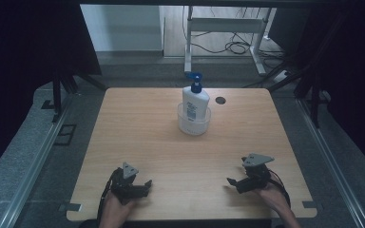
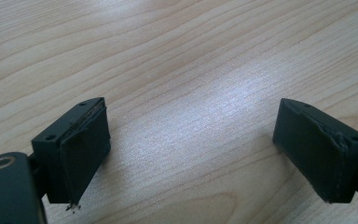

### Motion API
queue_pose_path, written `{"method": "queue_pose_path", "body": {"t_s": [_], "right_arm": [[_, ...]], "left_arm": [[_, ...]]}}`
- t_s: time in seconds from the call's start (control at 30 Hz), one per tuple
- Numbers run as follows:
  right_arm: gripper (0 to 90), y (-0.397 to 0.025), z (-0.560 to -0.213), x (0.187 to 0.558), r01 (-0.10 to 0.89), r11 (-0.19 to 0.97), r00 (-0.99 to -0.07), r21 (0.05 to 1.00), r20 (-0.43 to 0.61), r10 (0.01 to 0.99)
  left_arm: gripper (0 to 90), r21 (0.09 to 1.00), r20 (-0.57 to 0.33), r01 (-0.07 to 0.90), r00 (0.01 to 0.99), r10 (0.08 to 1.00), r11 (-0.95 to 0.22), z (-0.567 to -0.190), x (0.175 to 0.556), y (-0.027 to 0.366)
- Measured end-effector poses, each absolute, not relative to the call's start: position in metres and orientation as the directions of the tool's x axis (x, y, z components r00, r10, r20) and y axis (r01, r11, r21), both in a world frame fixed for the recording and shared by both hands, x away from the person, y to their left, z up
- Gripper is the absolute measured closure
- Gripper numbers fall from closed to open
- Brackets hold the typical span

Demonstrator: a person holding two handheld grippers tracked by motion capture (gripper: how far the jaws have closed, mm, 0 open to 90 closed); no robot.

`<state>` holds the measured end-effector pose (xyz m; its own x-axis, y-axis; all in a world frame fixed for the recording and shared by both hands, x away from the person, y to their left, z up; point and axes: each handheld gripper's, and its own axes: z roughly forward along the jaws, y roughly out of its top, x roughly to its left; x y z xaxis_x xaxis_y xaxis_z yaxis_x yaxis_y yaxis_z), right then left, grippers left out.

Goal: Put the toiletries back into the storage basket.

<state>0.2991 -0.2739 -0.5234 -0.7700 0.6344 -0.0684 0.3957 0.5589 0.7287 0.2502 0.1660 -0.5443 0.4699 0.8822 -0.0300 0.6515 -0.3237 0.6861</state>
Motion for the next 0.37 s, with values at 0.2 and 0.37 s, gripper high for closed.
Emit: {"method": "queue_pose_path", "body": {"t_s": [0.2,0.37], "right_arm": [[0.0,-0.278,-0.543,0.3,0.459,0.546,-0.769,0.701,0.006,0.639],[0.0,-0.278,-0.543,0.3,0.466,0.543,-0.758,0.698,-0.002,0.652]], "left_arm": [[10.6,0.685,-0.03,0.653,0.468,0.883,-0.323,-0.544,0.25,0.166],[10.5,0.685,-0.03,0.654,0.466,0.884,-0.321,-0.544,0.25,0.165]]}}
